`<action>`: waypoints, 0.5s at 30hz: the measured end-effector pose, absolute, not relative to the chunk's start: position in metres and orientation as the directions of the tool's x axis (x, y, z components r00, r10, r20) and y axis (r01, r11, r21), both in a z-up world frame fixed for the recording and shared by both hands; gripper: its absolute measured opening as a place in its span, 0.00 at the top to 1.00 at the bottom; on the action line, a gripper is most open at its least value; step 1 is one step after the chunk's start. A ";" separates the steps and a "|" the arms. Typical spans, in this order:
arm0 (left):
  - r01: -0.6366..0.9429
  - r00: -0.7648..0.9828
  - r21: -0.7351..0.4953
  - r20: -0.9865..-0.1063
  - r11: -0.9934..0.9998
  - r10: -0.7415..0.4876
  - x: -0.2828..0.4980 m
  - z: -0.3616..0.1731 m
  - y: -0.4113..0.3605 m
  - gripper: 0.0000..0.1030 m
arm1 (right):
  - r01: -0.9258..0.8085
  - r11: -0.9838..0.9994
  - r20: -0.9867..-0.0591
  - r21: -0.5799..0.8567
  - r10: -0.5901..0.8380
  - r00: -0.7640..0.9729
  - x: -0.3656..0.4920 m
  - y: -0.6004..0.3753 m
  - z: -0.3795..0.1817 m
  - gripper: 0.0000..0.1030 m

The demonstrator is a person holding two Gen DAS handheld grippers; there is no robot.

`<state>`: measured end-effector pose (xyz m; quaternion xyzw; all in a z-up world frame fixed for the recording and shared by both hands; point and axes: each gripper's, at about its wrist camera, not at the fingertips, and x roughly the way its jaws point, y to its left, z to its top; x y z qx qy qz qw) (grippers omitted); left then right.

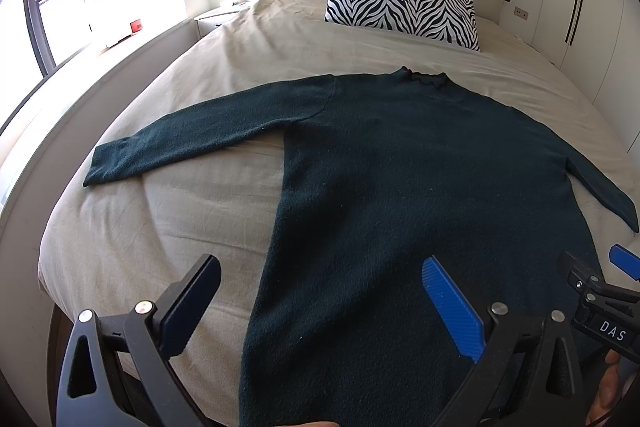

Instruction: Fold small clothes

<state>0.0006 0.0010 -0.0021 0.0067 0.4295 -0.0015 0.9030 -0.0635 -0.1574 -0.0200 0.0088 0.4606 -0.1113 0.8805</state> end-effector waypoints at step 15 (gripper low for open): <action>0.008 0.629 0.010 -0.777 1.000 0.003 -0.001 -0.004 0.003 0.00 | 0.205 0.975 -0.813 -0.087 -0.188 0.550 -0.064 -0.157 -0.021 0.00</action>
